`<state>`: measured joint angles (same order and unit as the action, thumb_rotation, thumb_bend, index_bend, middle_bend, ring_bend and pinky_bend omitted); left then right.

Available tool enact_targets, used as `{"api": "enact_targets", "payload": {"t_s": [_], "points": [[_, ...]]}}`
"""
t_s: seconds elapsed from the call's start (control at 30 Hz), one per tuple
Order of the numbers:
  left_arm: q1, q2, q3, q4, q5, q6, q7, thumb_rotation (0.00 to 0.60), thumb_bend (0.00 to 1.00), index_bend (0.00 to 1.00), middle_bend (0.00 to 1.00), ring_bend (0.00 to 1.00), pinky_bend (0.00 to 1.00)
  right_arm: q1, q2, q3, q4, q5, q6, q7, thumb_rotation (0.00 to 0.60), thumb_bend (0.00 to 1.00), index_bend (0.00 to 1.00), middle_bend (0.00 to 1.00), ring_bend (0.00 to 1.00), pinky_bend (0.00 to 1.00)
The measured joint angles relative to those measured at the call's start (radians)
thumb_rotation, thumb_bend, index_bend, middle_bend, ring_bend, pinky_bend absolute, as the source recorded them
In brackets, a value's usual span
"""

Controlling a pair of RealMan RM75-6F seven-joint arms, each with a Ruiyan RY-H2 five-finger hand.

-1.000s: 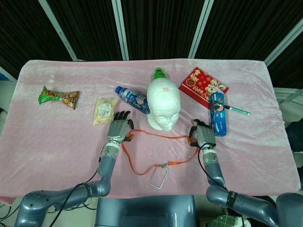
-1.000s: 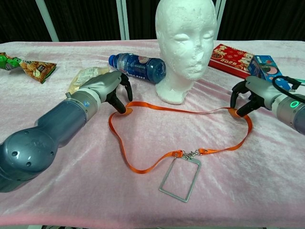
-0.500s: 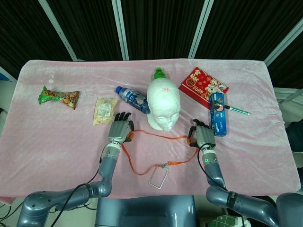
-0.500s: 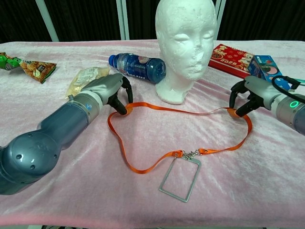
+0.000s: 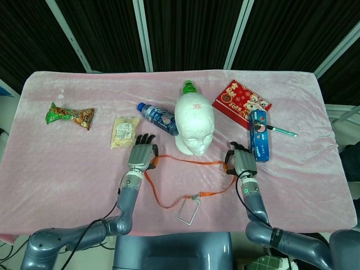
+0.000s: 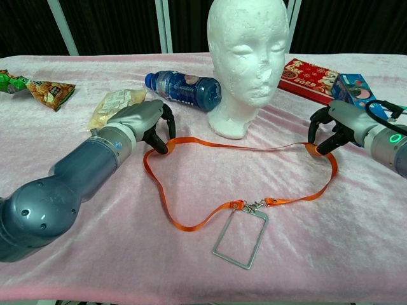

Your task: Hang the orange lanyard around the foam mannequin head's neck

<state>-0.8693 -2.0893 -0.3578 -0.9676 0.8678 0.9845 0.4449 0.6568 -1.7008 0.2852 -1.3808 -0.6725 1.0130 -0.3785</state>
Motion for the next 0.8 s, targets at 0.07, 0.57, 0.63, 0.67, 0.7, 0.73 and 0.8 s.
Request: {"api": "enact_targets", "payload": {"t_s": [0.07, 0.57, 0.63, 0.67, 0.7, 0.73, 0.8], "points": [[0.001, 0.0, 0.002, 0.003, 0.004, 0.0, 0.0, 0.6, 0.46, 0.59, 0.13, 0.0, 0.0, 0.0, 0.0, -0.001, 0.0, 0.001, -0.001, -0.001, 0.6, 0.47, 0.73, 0.15, 0.14, 0.17], [0.015, 0.028, -0.013, -0.072, 0.022, -0.003, -0.041, 0.6, 0.49, 0.6, 0.14, 0.0, 0.0, -0.002, 0.014, 0.001, -0.054, -0.022, 0.007, 0.009, 0.6, 0.51, 0.79, 0.16, 0.15, 0.17], [0.023, 0.039, -0.012, -0.1, 0.024, -0.008, -0.058, 0.6, 0.49, 0.6, 0.14, 0.0, 0.0, -0.004, 0.02, 0.001, -0.075, -0.029, 0.012, 0.012, 0.6, 0.51, 0.79, 0.16, 0.15, 0.17], [0.029, 0.049, -0.009, -0.123, 0.028, -0.01, -0.067, 0.6, 0.48, 0.6, 0.14, 0.0, 0.0, -0.006, 0.023, 0.001, -0.085, -0.033, 0.015, 0.014, 0.6, 0.51, 0.79, 0.16, 0.15, 0.17], [0.035, 0.058, -0.007, -0.141, 0.032, -0.01, -0.074, 0.6, 0.48, 0.6, 0.14, 0.0, 0.0, -0.008, 0.026, 0.001, -0.097, -0.036, 0.018, 0.016, 0.6, 0.51, 0.79, 0.16, 0.15, 0.17], [0.042, 0.068, -0.003, -0.16, 0.037, -0.01, -0.081, 0.6, 0.48, 0.6, 0.14, 0.0, 0.0, -0.011, 0.033, 0.0, -0.115, -0.042, 0.023, 0.019, 0.6, 0.51, 0.79, 0.16, 0.15, 0.17], [0.06, 0.096, 0.007, -0.206, 0.056, -0.003, -0.098, 0.6, 0.48, 0.6, 0.14, 0.0, 0.0, -0.02, 0.047, -0.002, -0.147, -0.056, 0.034, 0.025, 0.6, 0.51, 0.79, 0.16, 0.15, 0.17]]}}
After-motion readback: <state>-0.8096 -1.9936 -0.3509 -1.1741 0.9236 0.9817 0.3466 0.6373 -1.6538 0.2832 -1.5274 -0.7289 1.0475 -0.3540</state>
